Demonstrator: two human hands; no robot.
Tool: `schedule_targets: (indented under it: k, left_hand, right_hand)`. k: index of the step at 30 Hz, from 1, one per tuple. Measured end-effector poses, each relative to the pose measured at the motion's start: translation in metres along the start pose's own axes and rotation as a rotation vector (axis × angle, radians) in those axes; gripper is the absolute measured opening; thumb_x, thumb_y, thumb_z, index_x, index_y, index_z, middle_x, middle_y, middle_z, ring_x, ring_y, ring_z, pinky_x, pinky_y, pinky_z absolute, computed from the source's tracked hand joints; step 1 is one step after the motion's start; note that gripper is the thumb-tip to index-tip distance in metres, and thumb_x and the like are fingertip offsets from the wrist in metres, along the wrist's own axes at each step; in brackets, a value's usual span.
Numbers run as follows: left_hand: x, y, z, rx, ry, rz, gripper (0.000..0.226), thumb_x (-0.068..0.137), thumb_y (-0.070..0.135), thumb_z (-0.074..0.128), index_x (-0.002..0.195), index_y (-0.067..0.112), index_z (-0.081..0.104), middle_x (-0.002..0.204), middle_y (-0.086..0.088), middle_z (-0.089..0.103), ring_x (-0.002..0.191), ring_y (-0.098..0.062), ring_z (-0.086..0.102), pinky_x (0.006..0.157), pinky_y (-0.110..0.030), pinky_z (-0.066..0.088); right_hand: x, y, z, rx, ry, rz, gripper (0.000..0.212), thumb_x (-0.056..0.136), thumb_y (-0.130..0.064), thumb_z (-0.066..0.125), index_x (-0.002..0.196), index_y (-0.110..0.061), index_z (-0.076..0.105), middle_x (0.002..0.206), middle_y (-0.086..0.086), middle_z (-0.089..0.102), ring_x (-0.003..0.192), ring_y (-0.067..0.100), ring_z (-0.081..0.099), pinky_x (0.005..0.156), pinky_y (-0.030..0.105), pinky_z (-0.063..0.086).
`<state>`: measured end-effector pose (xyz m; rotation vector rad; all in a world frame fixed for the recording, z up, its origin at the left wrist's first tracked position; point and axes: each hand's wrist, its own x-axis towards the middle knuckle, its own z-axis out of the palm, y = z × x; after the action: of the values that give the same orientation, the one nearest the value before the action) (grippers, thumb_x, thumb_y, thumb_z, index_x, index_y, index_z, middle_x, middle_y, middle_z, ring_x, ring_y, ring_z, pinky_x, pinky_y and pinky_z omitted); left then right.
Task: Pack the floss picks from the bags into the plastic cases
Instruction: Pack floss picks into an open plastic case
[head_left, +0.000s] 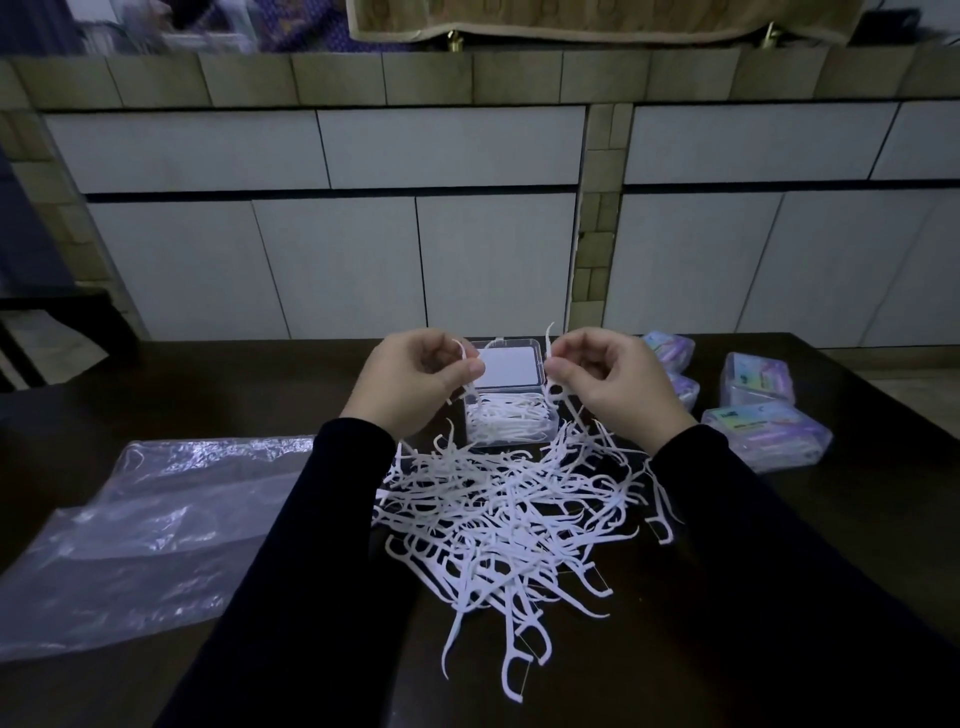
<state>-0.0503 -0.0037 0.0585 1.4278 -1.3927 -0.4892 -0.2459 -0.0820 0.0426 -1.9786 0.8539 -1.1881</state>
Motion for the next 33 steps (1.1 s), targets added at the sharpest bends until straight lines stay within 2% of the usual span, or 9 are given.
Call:
schedule_targets:
  k: [5,8,10,12,16,19,23,29,33]
  left_hand:
    - [0.003,-0.003,-0.001,-0.074,0.106,-0.011,0.012,0.082,0.018,0.074,0.072,0.021,0.068,0.074,0.002,0.069,0.062,-0.006,0.057,0.065,-0.02,0.047]
    - [0.003,-0.005,-0.003,-0.045,0.081,-0.044,0.006,0.083,0.018,0.074,0.078,0.014,0.07,0.066,0.008,0.066,0.061,-0.007,0.056,0.067,-0.022,0.047]
    - [0.004,-0.007,-0.003,0.018,0.103,-0.031,0.008,0.082,0.019,0.074,0.075,0.019,0.07,0.064,0.008,0.065,0.06,-0.008,0.056,0.068,-0.027,0.048]
    - [0.006,-0.009,-0.004,0.07,0.131,-0.014,0.013,0.082,0.021,0.074,0.071,0.025,0.068,0.066,0.006,0.066,0.06,-0.009,0.057,0.068,-0.029,0.049]
    - [0.006,-0.01,-0.004,0.169,0.154,0.022,0.014,0.083,0.025,0.073,0.072,0.029,0.066,0.067,0.009,0.066,0.062,-0.006,0.059,0.064,-0.024,0.048]
    - [0.005,-0.01,-0.003,0.209,0.15,0.025,0.012,0.083,0.027,0.073,0.073,0.028,0.066,0.068,0.008,0.067,0.064,-0.007,0.059,0.064,-0.025,0.048]
    - [0.004,-0.008,0.006,0.334,0.144,0.041,0.008,0.084,0.029,0.071,0.078,0.025,0.067,0.069,0.011,0.065,0.063,-0.004,0.057,0.061,-0.022,0.042]
    - [0.001,0.0,0.03,0.575,0.125,0.151,0.005,0.089,0.033,0.063,0.086,0.029,0.065,0.082,0.012,0.06,0.075,-0.009,0.055,0.066,-0.026,0.044]
    - [0.002,-0.005,0.045,0.635,0.092,0.235,0.01,0.09,0.033,0.062,0.093,0.026,0.067,0.088,0.012,0.057,0.076,-0.008,0.049,0.063,-0.024,0.036]
  right_hand:
    - [0.005,0.001,0.015,0.157,0.122,0.01,0.013,0.088,-0.013,0.069,0.086,-0.025,0.063,0.083,-0.002,0.068,0.077,0.009,0.061,0.074,0.022,0.051]
    - [0.008,0.003,0.026,0.187,0.184,0.004,0.014,0.089,-0.016,0.068,0.086,-0.029,0.063,0.081,-0.004,0.067,0.077,0.017,0.058,0.073,0.028,0.052]
    - [0.009,0.006,0.033,0.163,0.198,-0.006,0.01,0.089,-0.022,0.068,0.087,-0.03,0.064,0.08,-0.006,0.066,0.071,0.021,0.054,0.068,0.037,0.051]
    - [0.011,0.011,0.04,0.029,0.15,-0.012,0.002,0.089,-0.034,0.066,0.088,-0.035,0.064,0.081,-0.012,0.065,0.072,0.02,0.05,0.069,0.041,0.047]
    - [0.012,0.019,0.046,-0.328,0.042,0.015,0.011,0.09,-0.045,0.06,0.093,-0.035,0.064,0.085,-0.023,0.06,0.084,-0.007,0.041,0.084,0.034,0.03]
    - [0.015,0.026,0.046,-0.437,-0.021,0.068,0.014,0.089,-0.049,0.059,0.088,-0.035,0.062,0.088,-0.02,0.064,0.094,0.007,0.052,0.083,0.033,0.023]
    - [0.013,0.029,0.036,-0.554,-0.075,0.128,0.02,0.086,-0.059,0.056,0.091,-0.041,0.062,0.106,-0.017,0.062,0.11,0.015,0.045,0.09,0.039,0.027]
    - [0.007,0.022,0.014,-0.804,-0.223,0.112,0.061,0.076,-0.073,0.056,0.127,-0.041,0.051,0.127,-0.007,0.05,0.121,0.017,0.038,0.099,0.041,0.027]
    - [0.006,0.018,0.006,-0.869,-0.237,0.099,0.08,0.07,-0.075,0.06,0.14,-0.041,0.039,0.136,-0.004,0.043,0.125,0.019,0.033,0.101,0.043,0.026]
